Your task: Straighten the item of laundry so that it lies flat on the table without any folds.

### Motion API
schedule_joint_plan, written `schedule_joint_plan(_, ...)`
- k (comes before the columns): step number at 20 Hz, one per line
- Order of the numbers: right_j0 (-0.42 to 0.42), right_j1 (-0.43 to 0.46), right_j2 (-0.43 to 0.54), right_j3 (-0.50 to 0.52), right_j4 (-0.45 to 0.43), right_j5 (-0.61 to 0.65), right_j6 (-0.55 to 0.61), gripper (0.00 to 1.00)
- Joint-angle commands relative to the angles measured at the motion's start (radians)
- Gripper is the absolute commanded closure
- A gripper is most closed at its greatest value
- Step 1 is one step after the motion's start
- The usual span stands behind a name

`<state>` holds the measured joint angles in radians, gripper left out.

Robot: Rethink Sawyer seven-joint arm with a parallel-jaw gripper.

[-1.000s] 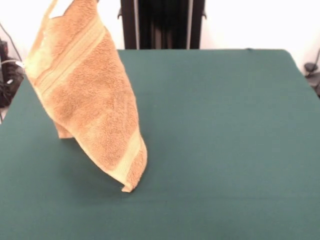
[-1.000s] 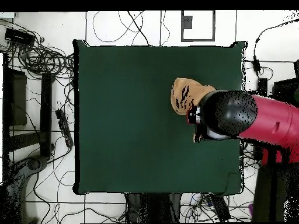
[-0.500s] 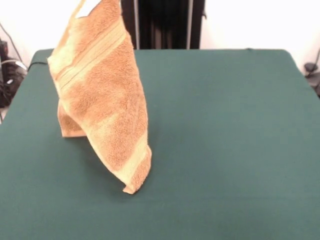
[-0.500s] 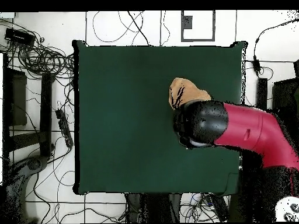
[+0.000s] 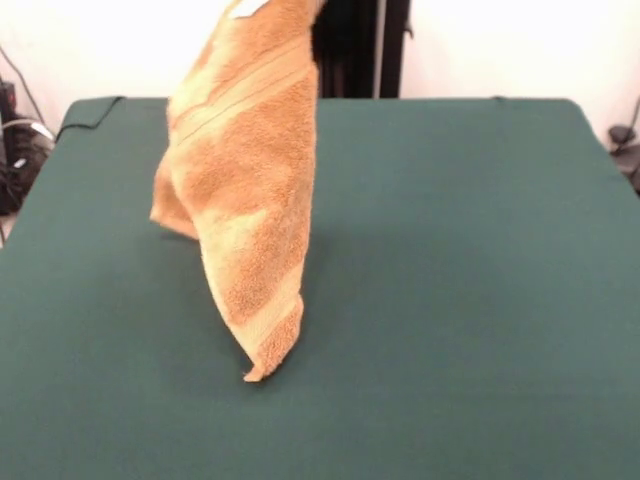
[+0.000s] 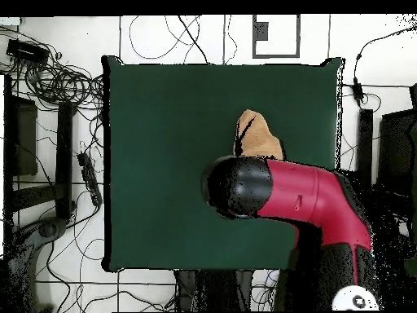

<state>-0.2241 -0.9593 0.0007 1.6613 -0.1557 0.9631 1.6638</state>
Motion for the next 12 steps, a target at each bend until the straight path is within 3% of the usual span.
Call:
schedule_joint_plan(1,0.083,0.048,-0.020,0.186,0.108,-0.106,0.362,1.00)
schedule_joint_plan(12,0.110,0.087,-0.009,0.210,0.181,-0.199,0.368,1.00)
